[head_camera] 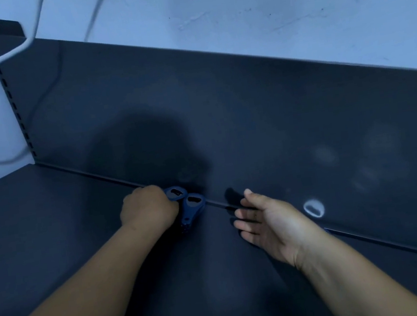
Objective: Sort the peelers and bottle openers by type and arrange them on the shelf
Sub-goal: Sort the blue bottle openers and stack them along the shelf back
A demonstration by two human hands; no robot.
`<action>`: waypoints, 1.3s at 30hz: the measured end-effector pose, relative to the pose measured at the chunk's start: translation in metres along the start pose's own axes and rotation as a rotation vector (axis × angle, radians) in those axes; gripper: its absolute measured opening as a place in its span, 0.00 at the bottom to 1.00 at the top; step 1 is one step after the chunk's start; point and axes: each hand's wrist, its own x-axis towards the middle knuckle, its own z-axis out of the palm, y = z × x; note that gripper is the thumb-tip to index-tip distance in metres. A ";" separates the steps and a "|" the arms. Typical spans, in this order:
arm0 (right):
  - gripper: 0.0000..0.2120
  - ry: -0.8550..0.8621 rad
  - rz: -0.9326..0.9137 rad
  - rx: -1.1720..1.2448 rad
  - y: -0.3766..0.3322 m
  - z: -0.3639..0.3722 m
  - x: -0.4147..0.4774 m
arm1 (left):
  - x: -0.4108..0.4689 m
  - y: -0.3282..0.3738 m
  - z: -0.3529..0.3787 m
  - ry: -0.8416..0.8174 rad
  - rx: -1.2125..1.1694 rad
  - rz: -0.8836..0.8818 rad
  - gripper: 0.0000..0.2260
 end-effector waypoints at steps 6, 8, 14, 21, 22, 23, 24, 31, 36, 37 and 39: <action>0.18 0.011 -0.011 -0.004 0.000 0.000 0.000 | -0.003 -0.001 0.001 0.084 0.079 0.051 0.17; 0.17 0.009 -0.015 -0.010 0.000 0.000 -0.001 | -0.006 0.000 -0.001 0.090 0.083 0.057 0.17; 0.11 0.014 -0.027 -0.029 0.002 -0.004 -0.004 | -0.008 0.000 -0.003 0.078 0.088 0.073 0.14; 0.07 0.040 -0.164 -0.252 0.008 -0.002 -0.009 | -0.010 0.002 0.001 0.100 0.056 0.071 0.14; 0.09 0.050 -0.216 -0.340 0.010 -0.002 -0.010 | -0.011 0.002 0.002 0.108 0.055 0.074 0.14; 0.11 0.061 -0.276 -0.442 0.012 -0.002 -0.010 | -0.012 0.001 0.002 0.107 0.050 0.076 0.14; 0.13 0.071 -0.343 -0.553 0.015 -0.002 -0.010 | -0.013 0.001 0.001 0.094 0.042 0.075 0.13; 0.24 0.145 -0.624 -1.095 0.024 -0.013 -0.014 | -0.029 0.011 -0.028 0.026 0.017 0.050 0.14; 0.25 0.160 -0.691 -1.213 0.023 -0.018 -0.024 | -0.059 0.034 -0.038 0.220 0.059 0.298 0.23; 0.25 0.169 -0.710 -1.244 0.023 -0.021 -0.027 | -0.065 0.041 -0.036 0.229 0.051 0.374 0.24; 0.25 0.188 -0.734 -1.301 0.023 -0.027 -0.033 | -0.077 0.055 -0.032 0.215 0.024 0.508 0.25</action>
